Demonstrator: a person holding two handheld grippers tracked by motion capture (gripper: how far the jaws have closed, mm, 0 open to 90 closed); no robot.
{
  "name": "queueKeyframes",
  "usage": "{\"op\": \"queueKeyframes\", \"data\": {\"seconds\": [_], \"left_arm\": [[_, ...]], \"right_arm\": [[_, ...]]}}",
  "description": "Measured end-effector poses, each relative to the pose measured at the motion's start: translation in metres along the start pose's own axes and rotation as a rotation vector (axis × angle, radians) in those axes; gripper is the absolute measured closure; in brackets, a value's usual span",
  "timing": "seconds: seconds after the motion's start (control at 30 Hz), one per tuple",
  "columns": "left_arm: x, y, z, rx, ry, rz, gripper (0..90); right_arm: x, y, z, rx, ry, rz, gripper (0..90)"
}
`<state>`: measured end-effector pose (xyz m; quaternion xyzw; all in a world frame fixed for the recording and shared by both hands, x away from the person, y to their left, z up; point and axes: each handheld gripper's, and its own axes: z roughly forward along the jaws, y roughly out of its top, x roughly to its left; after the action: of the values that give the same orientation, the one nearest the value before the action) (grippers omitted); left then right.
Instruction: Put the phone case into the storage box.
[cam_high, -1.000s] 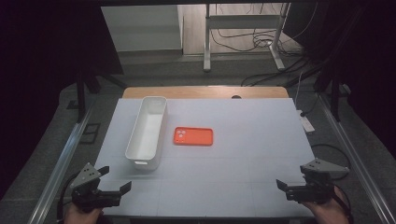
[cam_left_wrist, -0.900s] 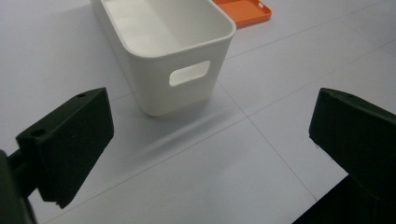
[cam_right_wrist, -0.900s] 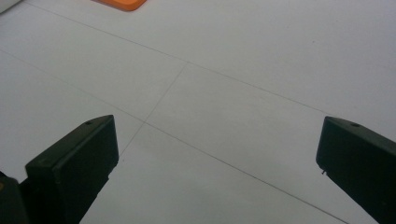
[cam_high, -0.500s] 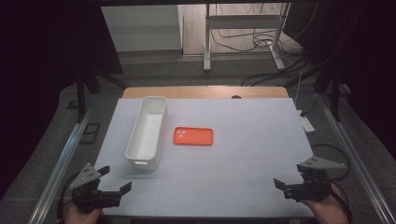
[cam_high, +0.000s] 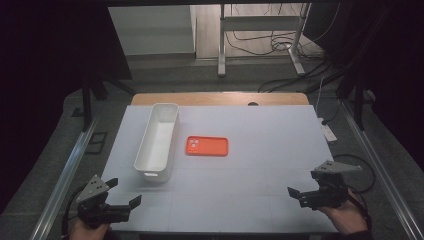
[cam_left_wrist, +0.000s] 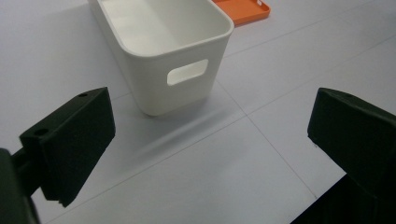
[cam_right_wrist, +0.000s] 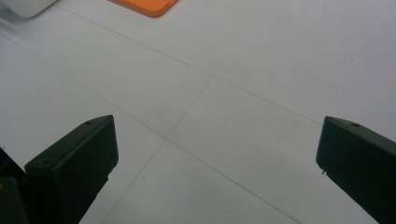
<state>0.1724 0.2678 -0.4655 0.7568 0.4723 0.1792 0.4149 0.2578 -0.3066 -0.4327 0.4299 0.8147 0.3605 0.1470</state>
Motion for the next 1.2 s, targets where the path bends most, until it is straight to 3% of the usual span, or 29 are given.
{"op": "queueKeyframes", "data": {"seconds": [0.27, 1.2], "left_arm": [[-0.001, 0.001, 0.002, 0.02, 0.001, 0.005, 2.0], [0.001, 0.001, 0.002, 0.022, -0.013, -0.001, 1.9]], "right_arm": [[0.002, 0.011, 0.007, -0.013, 0.008, -0.04, 0.0], [0.013, 0.051, 0.044, 0.038, 0.045, -0.098, 0.0]]}}
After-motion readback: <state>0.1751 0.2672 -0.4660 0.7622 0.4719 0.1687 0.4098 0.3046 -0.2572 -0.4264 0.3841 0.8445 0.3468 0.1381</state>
